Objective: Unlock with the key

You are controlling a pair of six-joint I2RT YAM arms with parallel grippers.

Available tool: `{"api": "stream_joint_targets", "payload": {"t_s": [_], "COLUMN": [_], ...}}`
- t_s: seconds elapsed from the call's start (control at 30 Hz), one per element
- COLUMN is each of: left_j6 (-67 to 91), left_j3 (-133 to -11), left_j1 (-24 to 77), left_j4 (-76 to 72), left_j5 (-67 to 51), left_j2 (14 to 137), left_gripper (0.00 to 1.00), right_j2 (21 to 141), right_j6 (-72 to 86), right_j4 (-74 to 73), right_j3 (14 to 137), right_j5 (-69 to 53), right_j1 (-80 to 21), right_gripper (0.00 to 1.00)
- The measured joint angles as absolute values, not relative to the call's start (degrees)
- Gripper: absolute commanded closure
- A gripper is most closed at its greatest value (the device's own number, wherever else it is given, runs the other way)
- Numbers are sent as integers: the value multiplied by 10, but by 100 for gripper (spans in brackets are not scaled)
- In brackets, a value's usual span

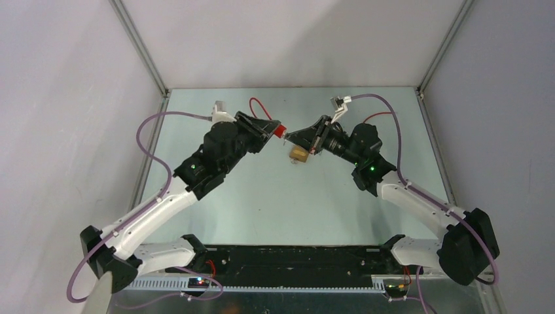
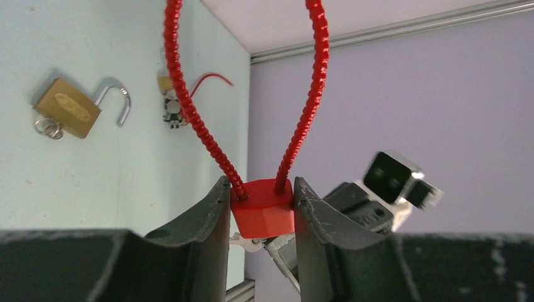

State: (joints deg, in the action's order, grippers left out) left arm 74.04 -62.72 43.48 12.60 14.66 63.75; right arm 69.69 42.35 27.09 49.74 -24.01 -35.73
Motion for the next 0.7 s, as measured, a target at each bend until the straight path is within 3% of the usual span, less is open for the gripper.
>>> {"api": "stream_joint_targets", "payload": {"t_s": [0.4, 0.7], "left_j6": [699, 619], "left_j3": [-521, -509], "left_j1": [435, 435], "left_j4": [-50, -96], "left_j5": [138, 109], "left_j2": [564, 544], "left_gripper": [100, 100], "right_j2": [748, 770], "right_j6": [768, 895], "right_j4": [377, 433], "right_j3": [495, 495], "right_j5": [-303, -341], "right_j1": [-323, -315], "right_gripper": [100, 100]}}
